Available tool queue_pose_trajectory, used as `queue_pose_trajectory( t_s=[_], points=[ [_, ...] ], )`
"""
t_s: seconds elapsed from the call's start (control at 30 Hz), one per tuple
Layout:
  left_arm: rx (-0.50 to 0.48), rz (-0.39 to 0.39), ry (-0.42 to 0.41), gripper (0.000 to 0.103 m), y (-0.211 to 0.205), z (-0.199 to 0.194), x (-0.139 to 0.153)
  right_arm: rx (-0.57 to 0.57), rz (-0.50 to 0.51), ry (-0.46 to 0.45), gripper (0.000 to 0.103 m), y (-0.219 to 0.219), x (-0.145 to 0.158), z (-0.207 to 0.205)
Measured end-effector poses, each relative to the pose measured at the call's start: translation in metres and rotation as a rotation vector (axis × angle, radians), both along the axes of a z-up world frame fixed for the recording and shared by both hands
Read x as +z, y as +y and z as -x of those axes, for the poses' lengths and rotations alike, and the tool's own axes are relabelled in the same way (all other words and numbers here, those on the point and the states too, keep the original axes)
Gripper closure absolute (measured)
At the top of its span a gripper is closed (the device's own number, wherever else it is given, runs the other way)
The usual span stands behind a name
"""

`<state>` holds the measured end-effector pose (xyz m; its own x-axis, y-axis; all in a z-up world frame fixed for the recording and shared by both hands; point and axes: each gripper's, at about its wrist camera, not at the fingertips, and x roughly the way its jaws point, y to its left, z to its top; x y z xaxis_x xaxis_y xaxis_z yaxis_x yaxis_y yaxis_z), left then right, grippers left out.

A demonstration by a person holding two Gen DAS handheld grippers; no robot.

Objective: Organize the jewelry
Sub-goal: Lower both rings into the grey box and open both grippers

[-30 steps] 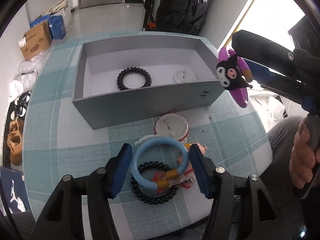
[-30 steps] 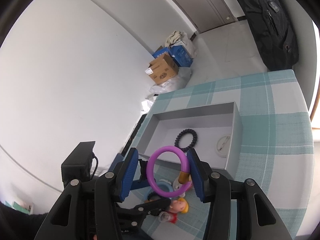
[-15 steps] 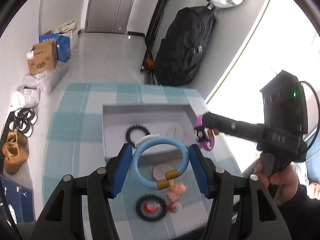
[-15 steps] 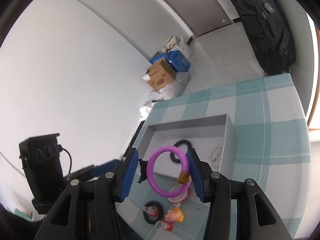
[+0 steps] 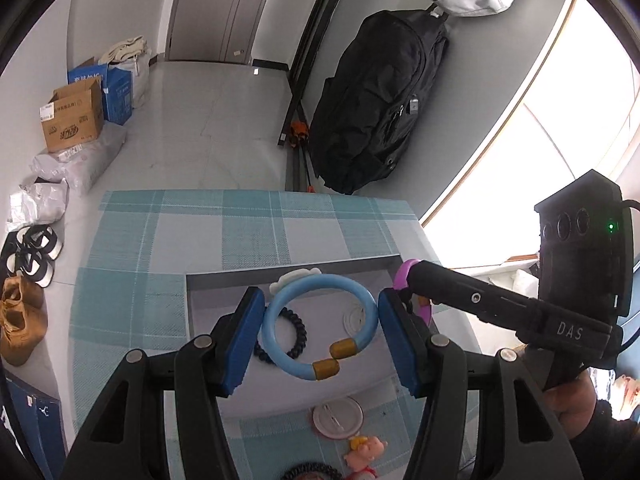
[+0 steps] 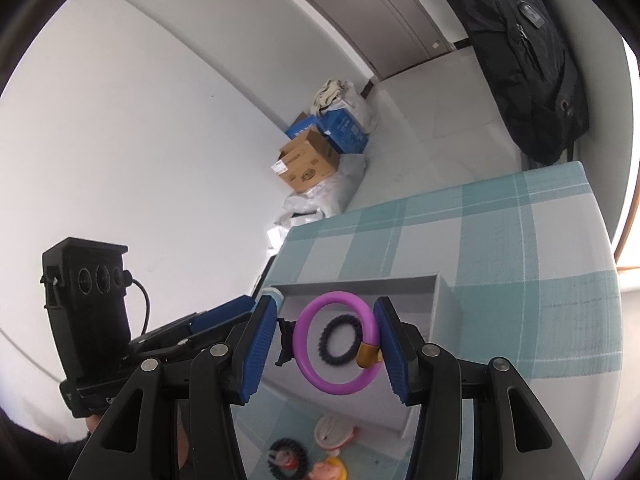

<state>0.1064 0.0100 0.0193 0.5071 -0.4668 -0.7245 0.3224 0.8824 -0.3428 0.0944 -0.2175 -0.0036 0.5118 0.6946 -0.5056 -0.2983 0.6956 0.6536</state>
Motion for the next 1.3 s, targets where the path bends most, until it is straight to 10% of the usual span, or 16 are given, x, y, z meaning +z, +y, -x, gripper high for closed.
queue_pose_trajectory(
  t_s=[0.47,0.63,1.3],
  points=[
    [-0.038,0.047,0.058,0.047,0.002,-0.012,-0.008,-0.05,0.009,0.037,0.047,-0.008,-0.01,-0.01],
    [-0.025,0.076,0.035,0.027,0.006,-0.007,-0.005,-0.084,-0.014,0.009,0.032,-0.018,-0.004,-0.006],
    [0.153,-0.115,-0.08,0.026,0.011,0.044,0.016,-0.046,0.143,-0.137,0.01,-0.002,0.015,0.035]
  ],
)
